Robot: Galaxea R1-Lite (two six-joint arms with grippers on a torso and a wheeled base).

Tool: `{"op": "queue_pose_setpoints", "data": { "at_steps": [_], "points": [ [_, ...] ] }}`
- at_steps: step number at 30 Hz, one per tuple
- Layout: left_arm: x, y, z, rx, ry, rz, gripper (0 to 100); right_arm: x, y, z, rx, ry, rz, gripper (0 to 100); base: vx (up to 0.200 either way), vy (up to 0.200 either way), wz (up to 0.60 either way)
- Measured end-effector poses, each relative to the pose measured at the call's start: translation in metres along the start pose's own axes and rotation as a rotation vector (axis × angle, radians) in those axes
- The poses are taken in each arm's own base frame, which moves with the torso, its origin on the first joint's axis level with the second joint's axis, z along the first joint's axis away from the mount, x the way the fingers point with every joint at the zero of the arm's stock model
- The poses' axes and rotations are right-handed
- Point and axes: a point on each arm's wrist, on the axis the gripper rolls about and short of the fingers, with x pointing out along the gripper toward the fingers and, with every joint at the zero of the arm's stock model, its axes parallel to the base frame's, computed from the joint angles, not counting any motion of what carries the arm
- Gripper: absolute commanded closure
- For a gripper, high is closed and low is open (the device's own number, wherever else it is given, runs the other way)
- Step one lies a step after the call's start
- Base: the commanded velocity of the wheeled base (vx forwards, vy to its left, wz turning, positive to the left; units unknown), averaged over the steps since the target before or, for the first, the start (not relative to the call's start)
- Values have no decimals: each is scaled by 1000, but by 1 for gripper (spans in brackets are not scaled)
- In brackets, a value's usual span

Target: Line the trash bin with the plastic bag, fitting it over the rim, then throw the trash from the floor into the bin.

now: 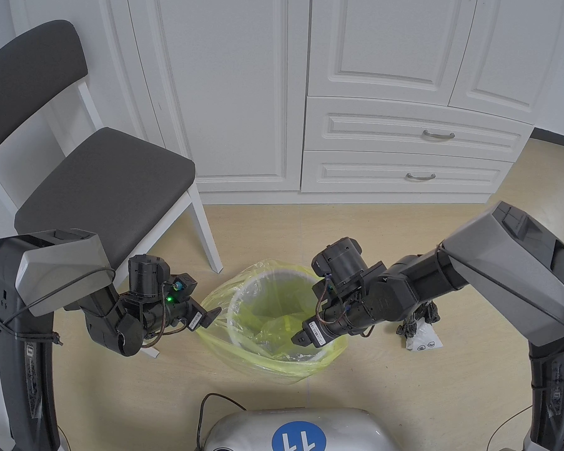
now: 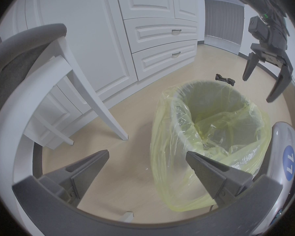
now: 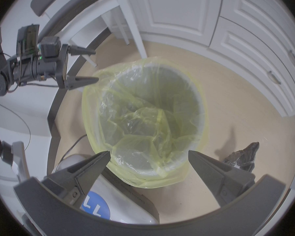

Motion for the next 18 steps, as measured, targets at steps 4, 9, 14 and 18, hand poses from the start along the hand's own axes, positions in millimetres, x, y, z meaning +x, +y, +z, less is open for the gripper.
{"op": "queue_pose_setpoints", "data": {
  "at_steps": [4, 9, 14, 18],
  "points": [
    [6, -3, -1, -35, -9, -4, 0, -7, 0, -7, 72, -121, -72, 0, 0, 0, 0],
    [18, 0, 0, -103, -31, 11, 0, -12, 0, -13, 195, -318, -100, 0, 0, 0, 0],
    [32, 13, 0, -183, -61, 47, 0, -9, -10, -21, 321, -492, -106, 0, 0, 0, 0],
    [45, 24, -2, -247, -67, 96, 0, 5, -23, -37, 393, -522, -129, 0, 0, 0, 0]
  ]
}}
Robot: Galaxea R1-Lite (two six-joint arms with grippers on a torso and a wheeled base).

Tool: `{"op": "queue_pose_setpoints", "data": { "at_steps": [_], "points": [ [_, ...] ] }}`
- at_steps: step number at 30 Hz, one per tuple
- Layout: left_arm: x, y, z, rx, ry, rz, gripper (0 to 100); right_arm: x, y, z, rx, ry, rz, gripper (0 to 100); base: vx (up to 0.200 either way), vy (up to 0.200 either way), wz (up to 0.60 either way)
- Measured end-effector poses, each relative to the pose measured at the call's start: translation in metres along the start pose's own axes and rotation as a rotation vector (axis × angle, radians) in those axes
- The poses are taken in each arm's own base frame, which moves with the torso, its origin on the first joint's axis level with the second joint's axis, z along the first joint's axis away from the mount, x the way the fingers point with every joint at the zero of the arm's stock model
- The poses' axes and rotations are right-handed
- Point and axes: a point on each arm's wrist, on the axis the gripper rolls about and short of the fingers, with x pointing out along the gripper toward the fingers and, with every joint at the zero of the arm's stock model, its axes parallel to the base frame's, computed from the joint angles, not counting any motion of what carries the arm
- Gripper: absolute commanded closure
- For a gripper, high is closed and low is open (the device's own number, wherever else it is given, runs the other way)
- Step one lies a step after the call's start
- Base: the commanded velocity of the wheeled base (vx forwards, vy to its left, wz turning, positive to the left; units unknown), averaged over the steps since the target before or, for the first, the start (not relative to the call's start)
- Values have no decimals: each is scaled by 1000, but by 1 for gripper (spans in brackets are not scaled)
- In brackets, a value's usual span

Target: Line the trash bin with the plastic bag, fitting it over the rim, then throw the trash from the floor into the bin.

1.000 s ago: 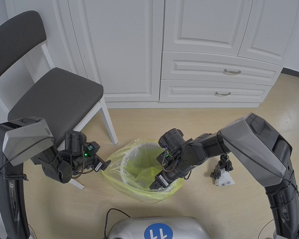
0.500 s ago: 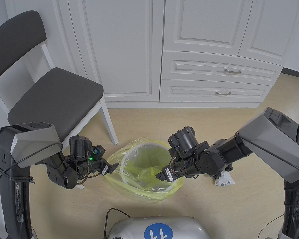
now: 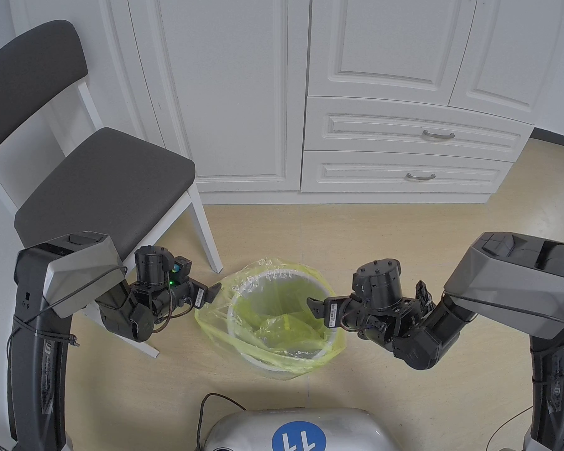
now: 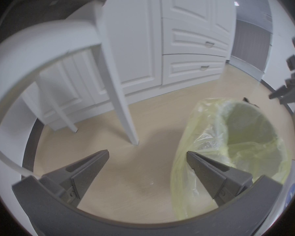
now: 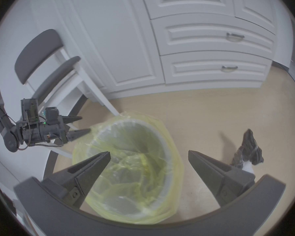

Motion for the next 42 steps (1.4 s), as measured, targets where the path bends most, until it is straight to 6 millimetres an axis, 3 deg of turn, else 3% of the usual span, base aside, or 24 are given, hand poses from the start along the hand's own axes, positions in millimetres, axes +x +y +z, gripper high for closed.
{"op": "queue_pose_setpoints", "data": {
  "at_steps": [5, 13, 22, 42],
  "points": [
    [19, 6, -12, -91, 46, 72, 0, 11, -26, -15, 32, 35, -70, 0, 0, 0, 0],
    [36, 0, -27, -264, 179, 70, 0, 26, -47, -25, 53, 54, -121, 0, 0, 0, 0],
    [48, -8, -19, -382, 216, 61, 0, 39, -64, -26, 97, 53, -161, 0, 0, 0, 0],
    [35, 5, 3, -386, 163, 66, 0, 36, -71, -16, 108, 42, -177, 0, 0, 0, 0]
  ]
}}
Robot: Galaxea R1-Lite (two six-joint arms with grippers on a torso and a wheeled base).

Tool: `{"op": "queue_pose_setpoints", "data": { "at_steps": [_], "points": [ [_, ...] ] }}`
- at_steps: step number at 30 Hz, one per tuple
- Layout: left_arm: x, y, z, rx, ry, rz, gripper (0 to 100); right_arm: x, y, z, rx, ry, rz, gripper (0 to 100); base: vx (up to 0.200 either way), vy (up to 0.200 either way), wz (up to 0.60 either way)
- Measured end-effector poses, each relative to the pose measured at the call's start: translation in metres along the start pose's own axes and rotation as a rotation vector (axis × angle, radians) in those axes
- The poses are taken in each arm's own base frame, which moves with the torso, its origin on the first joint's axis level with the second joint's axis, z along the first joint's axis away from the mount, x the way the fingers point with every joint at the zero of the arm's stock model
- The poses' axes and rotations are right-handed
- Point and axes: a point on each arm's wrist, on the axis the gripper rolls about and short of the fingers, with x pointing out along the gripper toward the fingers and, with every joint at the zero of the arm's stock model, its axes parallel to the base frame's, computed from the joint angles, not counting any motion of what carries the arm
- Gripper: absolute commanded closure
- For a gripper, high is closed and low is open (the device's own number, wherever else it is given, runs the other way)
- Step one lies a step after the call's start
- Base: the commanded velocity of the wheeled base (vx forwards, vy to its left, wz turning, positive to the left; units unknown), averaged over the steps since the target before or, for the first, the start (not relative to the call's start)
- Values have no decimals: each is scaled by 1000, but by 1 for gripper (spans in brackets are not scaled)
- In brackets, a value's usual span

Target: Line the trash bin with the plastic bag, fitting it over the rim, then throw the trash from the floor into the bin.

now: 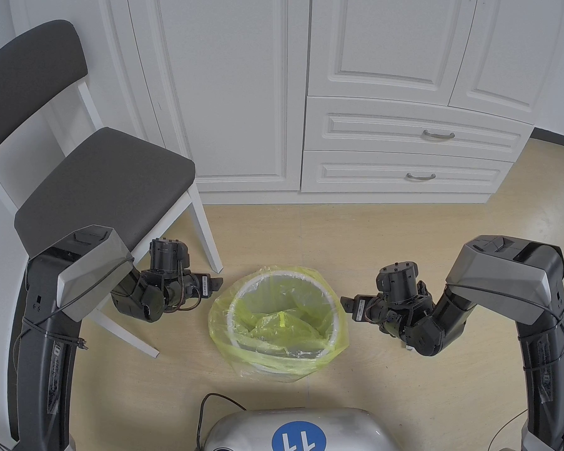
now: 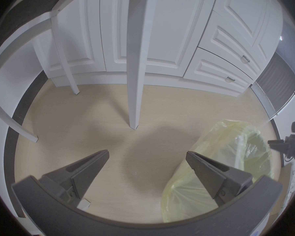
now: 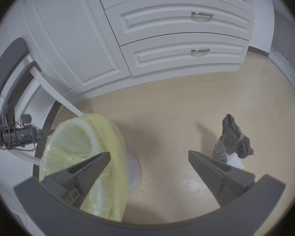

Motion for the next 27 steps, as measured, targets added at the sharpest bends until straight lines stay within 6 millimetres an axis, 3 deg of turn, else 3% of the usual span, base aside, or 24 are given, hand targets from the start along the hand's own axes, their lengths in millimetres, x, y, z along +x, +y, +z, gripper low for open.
{"op": "queue_pose_setpoints", "data": {
  "at_steps": [12, 27],
  "points": [
    [-34, 12, 14, 61, 5, -91, 0, -5, 14, -29, -67, 202, 76, 0, 0, 0, 0],
    [-98, 40, 2, 357, 29, -415, 0, -40, 25, -55, -202, 360, 233, 0, 0, 0, 0]
  ]
}}
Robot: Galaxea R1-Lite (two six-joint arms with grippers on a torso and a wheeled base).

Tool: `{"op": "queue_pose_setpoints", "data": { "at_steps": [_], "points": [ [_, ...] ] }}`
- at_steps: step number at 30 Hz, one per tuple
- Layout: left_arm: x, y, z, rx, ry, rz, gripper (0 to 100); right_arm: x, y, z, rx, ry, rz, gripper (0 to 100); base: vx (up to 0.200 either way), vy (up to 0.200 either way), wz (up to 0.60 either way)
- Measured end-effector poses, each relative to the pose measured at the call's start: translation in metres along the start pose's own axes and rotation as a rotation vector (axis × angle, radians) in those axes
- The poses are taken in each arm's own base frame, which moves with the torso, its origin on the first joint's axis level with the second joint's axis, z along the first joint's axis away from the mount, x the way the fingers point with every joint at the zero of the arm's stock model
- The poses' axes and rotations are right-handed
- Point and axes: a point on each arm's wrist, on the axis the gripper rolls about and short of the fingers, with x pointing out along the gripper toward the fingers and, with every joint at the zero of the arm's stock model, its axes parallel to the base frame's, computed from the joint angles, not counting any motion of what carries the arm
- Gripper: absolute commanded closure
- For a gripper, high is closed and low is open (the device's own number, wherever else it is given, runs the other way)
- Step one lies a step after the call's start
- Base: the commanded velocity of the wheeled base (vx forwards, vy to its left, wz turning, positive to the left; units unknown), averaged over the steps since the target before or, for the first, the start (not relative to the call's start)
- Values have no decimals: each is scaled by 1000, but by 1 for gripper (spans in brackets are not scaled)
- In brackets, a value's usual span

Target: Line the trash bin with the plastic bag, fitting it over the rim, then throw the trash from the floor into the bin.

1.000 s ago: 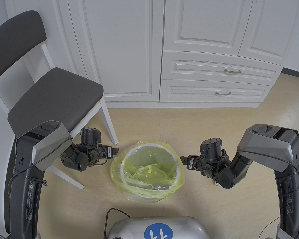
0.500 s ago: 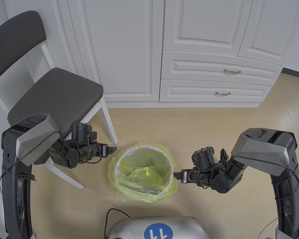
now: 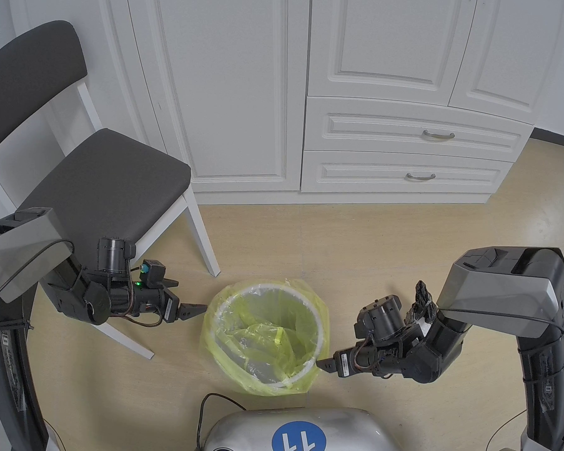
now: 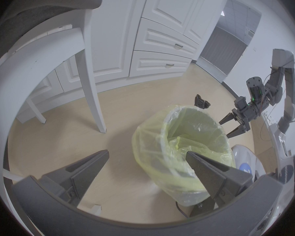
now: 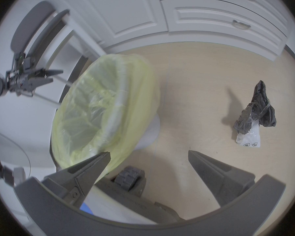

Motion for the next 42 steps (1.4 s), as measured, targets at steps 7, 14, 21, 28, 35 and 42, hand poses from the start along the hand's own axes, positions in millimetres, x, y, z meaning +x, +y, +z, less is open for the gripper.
{"op": "queue_pose_setpoints", "data": {
  "at_steps": [7, 14, 21, 28, 35, 42],
  "points": [
    [0, -21, -6, 30, 43, -56, 0, -16, 3, -13, -86, 50, 29, 0, 0, 0, 0],
    [14, -51, -4, 46, 126, 4, 0, -30, 3, -12, -114, 46, 45, 0, 0, 0, 0],
    [37, -75, -9, 39, 201, 81, 0, -41, 1, -5, -119, 21, 45, 0, 0, 0, 0],
    [52, -82, -15, 37, 249, 110, 0, -45, -2, -1, -114, 4, 41, 0, 0, 0, 0],
    [49, -73, -21, 63, 317, 164, 0, -47, -6, 2, -130, -8, 34, 0, 0, 0, 0],
    [26, -56, -23, 97, 326, 38, 0, -49, -10, 2, -139, -11, 26, 0, 0, 0, 0]
  ]
}}
